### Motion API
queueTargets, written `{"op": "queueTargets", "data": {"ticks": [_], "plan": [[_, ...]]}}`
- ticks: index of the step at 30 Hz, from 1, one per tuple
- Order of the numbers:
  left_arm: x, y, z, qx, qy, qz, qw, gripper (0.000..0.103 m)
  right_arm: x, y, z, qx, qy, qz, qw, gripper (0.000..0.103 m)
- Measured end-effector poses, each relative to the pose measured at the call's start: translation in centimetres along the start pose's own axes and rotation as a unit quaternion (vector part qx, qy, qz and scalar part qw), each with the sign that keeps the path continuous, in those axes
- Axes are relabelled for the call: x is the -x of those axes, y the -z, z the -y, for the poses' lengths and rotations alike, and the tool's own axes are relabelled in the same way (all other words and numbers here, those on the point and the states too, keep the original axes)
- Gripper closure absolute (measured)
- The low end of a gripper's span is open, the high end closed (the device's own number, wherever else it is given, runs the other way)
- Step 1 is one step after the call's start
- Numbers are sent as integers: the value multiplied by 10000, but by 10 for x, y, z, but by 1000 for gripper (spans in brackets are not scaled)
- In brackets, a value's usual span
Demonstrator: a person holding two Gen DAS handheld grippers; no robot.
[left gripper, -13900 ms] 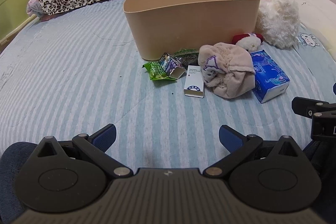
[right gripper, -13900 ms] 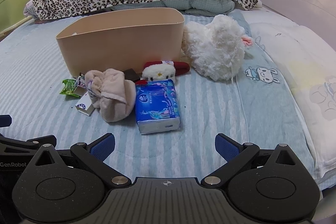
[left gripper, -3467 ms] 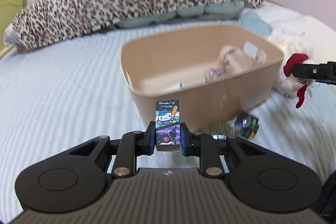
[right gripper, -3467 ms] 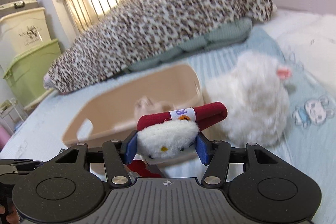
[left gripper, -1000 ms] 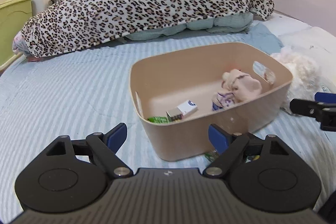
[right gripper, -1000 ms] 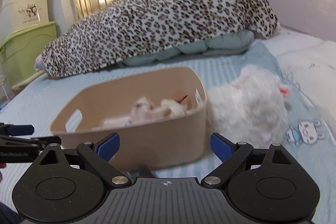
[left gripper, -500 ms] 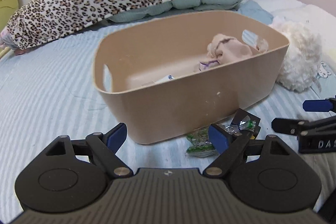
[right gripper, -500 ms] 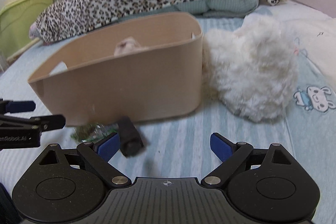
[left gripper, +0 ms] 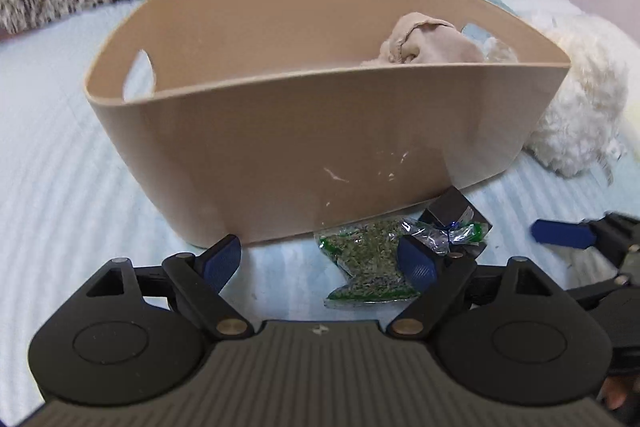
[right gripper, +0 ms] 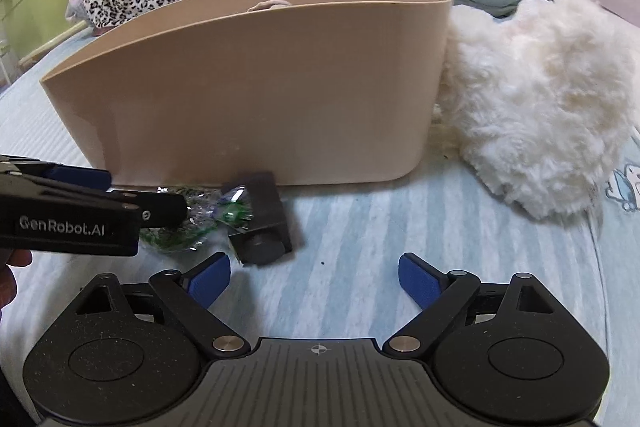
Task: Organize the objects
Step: 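Grasp the clear herb bag with left tool while right tool grasps black box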
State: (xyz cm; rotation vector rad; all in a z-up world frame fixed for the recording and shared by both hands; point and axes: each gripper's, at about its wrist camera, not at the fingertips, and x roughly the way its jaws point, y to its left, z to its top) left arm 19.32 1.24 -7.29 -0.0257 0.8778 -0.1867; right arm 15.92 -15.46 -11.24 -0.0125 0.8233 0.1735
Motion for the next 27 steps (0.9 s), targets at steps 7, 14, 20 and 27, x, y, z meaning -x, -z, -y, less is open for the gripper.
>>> {"op": "queueTargets", "data": {"ticks": [7,14,20,27], "plan": [[-6,2,-11,539,424,-155,9975,26,-5,0,-4,149,55,156,9998,15],[-7,-1,-2,638,856,-252,9940,71,-6,-3,-4,179,-54,259,9995,44],[2,2,2,520,653,-197,9963,74,3,-5,-6,181,-299,334,9988,74],[21,6,-13,513,410,-44,9978,76,15,-1,-5,78,-271,301,9991,74]]}}
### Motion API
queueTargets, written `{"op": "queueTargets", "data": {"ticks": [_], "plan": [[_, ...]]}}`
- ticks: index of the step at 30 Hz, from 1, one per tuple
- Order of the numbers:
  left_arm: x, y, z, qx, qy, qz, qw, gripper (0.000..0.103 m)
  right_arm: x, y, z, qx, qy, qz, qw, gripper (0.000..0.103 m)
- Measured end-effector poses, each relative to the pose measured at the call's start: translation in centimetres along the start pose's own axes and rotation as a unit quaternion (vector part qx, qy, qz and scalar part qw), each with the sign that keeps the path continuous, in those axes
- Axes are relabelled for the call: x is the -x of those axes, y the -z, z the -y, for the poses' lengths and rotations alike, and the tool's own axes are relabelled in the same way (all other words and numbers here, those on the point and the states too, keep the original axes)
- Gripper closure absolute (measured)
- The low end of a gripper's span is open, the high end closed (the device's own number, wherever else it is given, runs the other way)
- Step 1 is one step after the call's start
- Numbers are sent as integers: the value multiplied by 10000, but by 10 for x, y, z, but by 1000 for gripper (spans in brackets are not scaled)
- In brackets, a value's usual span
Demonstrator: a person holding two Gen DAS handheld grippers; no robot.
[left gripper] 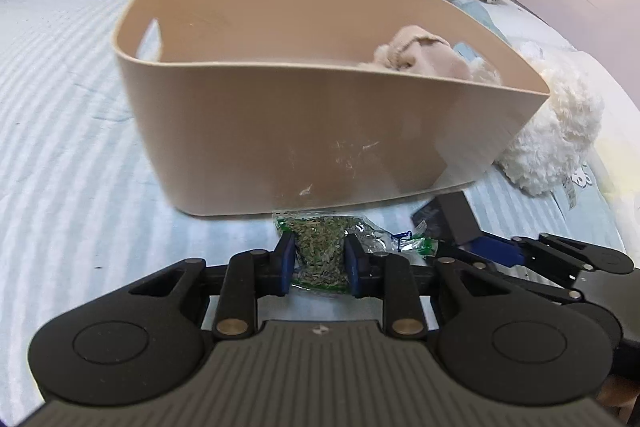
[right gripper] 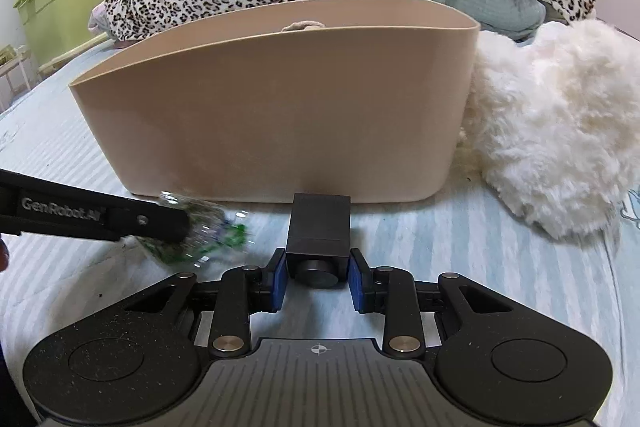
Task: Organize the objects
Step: 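Grasp the clear herb bag with left tool while right tool grasps black box, then lower both items into the basket and open both tools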
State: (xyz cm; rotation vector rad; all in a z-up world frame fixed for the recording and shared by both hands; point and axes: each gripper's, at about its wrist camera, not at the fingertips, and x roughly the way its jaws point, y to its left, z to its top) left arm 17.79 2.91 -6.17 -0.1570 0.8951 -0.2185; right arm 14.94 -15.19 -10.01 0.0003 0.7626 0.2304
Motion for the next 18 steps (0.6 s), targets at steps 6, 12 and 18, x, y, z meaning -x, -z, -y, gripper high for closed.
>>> {"op": "queueTargets", "data": {"ticks": [6,12,18], "plan": [[26,1,-4,-105,-13,163,9998,76,21,-1,1,-144,4,168,9998,74],[65,-5,0,-197,-99,599,9980,76,55,-7,0,-241,43,507,9984,74],[101,-16,7,-438,-182,1054,9933,76,80,-24,3,-224,44,899,9957,74]]}}
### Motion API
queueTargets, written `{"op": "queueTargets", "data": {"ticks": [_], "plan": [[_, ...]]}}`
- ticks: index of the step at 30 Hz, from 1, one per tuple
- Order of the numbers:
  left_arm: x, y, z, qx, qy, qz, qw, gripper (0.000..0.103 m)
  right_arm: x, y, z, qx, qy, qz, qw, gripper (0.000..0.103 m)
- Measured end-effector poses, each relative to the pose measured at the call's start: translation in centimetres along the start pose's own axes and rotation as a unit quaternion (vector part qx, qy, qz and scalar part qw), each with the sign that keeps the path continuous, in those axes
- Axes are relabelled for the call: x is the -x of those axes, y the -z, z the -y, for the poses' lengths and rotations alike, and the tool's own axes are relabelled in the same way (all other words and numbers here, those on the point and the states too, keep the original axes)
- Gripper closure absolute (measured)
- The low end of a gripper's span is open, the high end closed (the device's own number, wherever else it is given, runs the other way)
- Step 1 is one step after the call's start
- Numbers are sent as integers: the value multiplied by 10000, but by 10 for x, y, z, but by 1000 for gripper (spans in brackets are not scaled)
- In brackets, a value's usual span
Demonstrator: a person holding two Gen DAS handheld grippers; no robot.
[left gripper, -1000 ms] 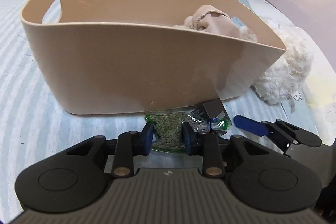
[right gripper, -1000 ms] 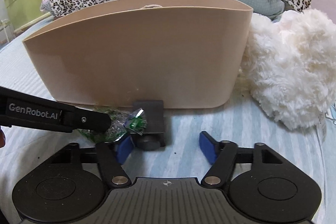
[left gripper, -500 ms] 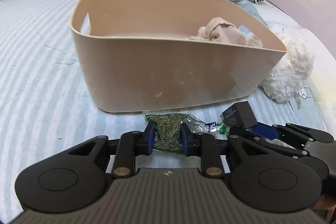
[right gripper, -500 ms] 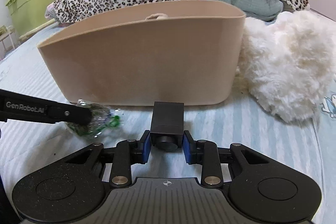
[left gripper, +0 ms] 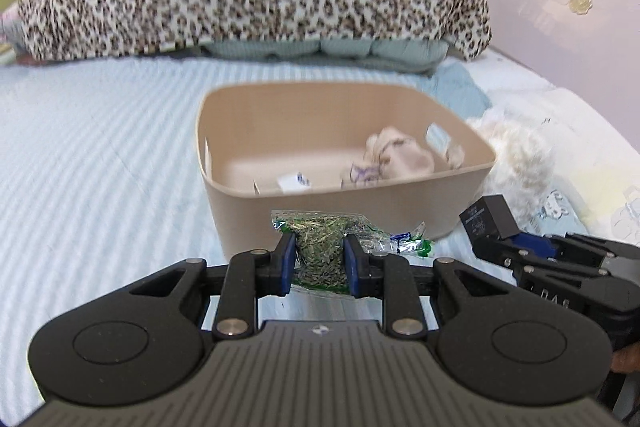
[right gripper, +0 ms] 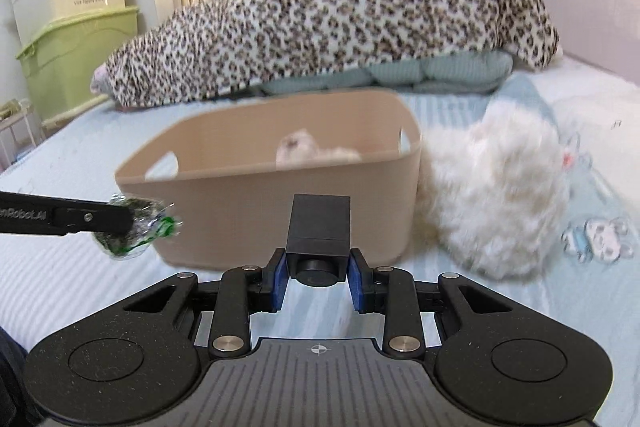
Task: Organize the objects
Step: 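Lower both items into the basket and open both tools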
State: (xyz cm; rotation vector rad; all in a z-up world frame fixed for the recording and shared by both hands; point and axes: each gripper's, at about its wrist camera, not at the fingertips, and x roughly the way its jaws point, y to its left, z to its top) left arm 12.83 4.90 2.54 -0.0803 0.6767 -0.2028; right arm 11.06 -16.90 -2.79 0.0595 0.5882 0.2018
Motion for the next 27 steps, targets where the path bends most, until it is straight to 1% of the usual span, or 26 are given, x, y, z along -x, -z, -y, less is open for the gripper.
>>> {"op": "queueTargets", "data": {"ticks": [6,9,15,17,22,24,27], "plan": [[11,-23,1,-114,-91,413,9990,76,9,-32,-3,43,-30,417,9991,74],[10,-35,2,-184,-228,604,9977,76,9,-48,-7,111,-17,594,9982,74],[-7,-55,3,-291,-443,740,9959,76,0,-71,-11,153,29,769,9969,74],[-19,-61,4,-356,-530,693,9955,76,-6,-77,-12,190,7,737,9971,74],[-55,-73,4,-475,-742,425,9952,76,-26,-89,-20,407,120,692,9967,74],[-71,-73,4,-590,-717,188,9955,76,-34,-91,-22,460,162,648,9967,74],[-95,-71,0,-554,-787,-93,9953,76,-50,-91,-24,591,251,493,9967,74]]}}
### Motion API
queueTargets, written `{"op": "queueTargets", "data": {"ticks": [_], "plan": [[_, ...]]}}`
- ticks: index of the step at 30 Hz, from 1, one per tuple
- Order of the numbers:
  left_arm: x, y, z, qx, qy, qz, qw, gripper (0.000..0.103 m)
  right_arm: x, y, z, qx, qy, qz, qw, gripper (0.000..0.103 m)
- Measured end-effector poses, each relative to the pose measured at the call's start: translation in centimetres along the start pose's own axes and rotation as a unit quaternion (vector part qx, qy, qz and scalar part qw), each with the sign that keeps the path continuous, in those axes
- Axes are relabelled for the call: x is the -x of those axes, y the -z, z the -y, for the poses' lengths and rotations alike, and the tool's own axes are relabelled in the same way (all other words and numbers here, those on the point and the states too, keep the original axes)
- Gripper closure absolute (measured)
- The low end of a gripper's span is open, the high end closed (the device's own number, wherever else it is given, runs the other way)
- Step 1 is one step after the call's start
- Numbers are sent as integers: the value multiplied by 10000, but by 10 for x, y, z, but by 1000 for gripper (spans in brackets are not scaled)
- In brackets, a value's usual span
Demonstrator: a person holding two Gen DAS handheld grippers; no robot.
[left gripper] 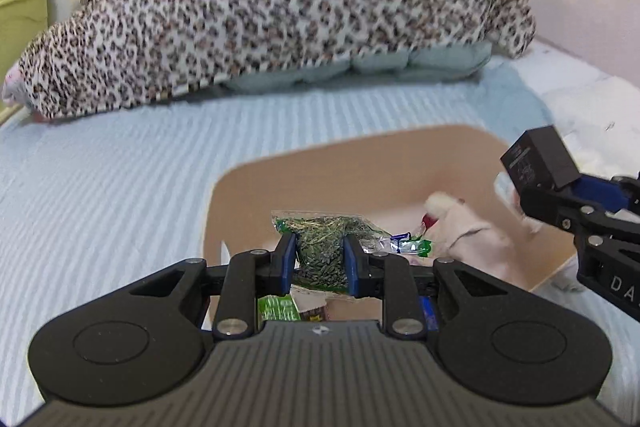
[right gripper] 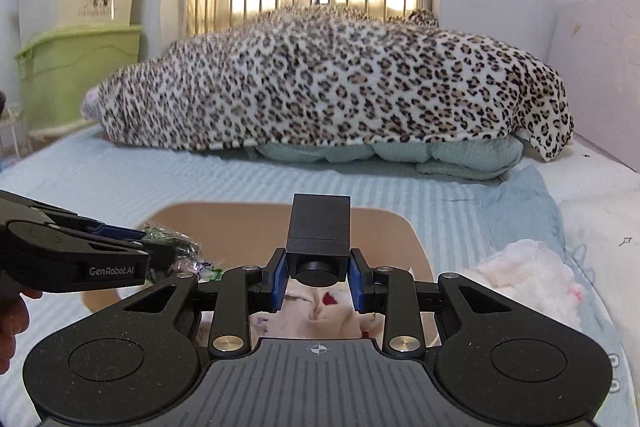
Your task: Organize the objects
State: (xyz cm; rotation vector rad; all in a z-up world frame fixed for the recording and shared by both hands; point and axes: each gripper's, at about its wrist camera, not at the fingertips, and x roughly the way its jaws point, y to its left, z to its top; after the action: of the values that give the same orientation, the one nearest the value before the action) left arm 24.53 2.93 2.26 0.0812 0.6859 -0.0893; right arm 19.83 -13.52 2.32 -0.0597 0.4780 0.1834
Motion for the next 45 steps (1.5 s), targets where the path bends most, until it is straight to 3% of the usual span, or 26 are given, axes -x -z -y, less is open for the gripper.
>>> {"op": "queueTargets", "data": {"ticks": [13,14,16,17,18,19,21,27,45], "plan": [[-47,15,3,-312,-274,-872,9953,72,-48,10,3,-144,83,-970,9951,74],[-47,16,3,-329,-278,-910,9949,69,-50,11,3,-151,76,-1026,9946,74],[-48,16,3,-344,-299,-1016,9938,48,-52,11,4,-175,90,-1092,9938,62],[-47,15,3,-329,-328,-1028,9936,31,-52,11,5,-201,122,-1086,9938,60],[-44,15,2,-313,-314,-947,9945,28,-50,11,6,-240,128,-1066,9939,54],[-41,14,1,-311,-267,-862,9954,28,-48,12,7,-283,123,-1058,9939,50],[-37,12,2,-330,-222,-806,9960,27,-43,10,9,-352,135,-992,9944,29],[-25,11,5,-330,-261,-719,9965,21,-23,0,15,-474,136,-737,9961,6],[43,28,0,-49,-340,-252,9991,21,46,7,12,-526,371,-503,9967,3]]}}
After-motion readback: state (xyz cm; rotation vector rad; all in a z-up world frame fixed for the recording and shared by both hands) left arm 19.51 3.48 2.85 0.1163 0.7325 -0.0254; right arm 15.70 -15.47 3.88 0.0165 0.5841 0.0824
